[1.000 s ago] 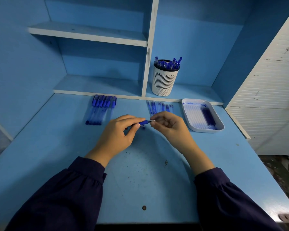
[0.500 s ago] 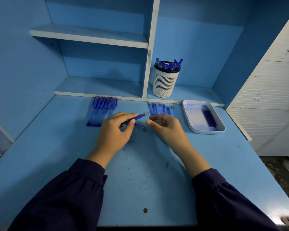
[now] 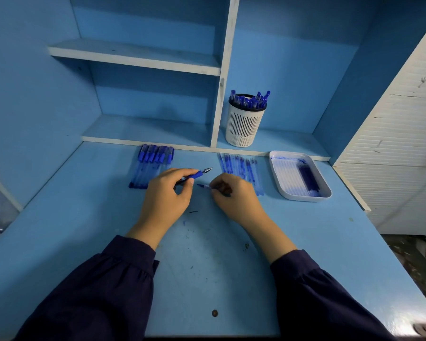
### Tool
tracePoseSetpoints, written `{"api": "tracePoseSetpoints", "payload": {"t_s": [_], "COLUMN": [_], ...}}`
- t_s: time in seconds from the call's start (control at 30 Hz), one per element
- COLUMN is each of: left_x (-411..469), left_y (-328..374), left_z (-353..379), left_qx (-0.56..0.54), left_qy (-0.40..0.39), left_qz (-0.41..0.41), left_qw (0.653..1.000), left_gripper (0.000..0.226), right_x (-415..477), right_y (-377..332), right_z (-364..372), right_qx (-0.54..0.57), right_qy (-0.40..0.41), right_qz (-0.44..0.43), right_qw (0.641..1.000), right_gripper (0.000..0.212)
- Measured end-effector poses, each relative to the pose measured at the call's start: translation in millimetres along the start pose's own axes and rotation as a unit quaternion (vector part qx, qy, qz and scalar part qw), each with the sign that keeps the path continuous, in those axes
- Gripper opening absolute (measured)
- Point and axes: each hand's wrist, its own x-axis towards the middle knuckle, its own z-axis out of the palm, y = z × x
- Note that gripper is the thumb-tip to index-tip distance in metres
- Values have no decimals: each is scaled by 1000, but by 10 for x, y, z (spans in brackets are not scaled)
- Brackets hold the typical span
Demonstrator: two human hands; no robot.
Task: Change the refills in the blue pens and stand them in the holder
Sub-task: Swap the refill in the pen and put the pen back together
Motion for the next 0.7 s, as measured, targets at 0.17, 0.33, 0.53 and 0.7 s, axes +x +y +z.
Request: {"api": "tracePoseSetpoints", "payload": {"t_s": [0.17, 0.33, 0.53, 0.7], "left_x": [-11, -27, -25, -27], "left_y": [12, 22, 27, 32], "left_z": [12, 9, 2, 7], "left_qx": [-13, -12, -20, -21], "left_qy": [-27, -51, -53, -70], "left_qz": [19, 40, 52, 65], "left_qw": [999, 998, 997, 995], "left_gripper": [24, 24, 24, 23], "right_x": [-37, -27, -19, -25], "right_y": [22, 46, 56, 46], "right_z": [-163, -233, -225, -213], "right_qx": [118, 159, 152, 169], "right_qy": [46, 89, 96, 75], "right_qz": [52, 61, 37, 26], "right_qw": [990, 981, 983, 982], "right_gripper": [17, 17, 18, 15]}}
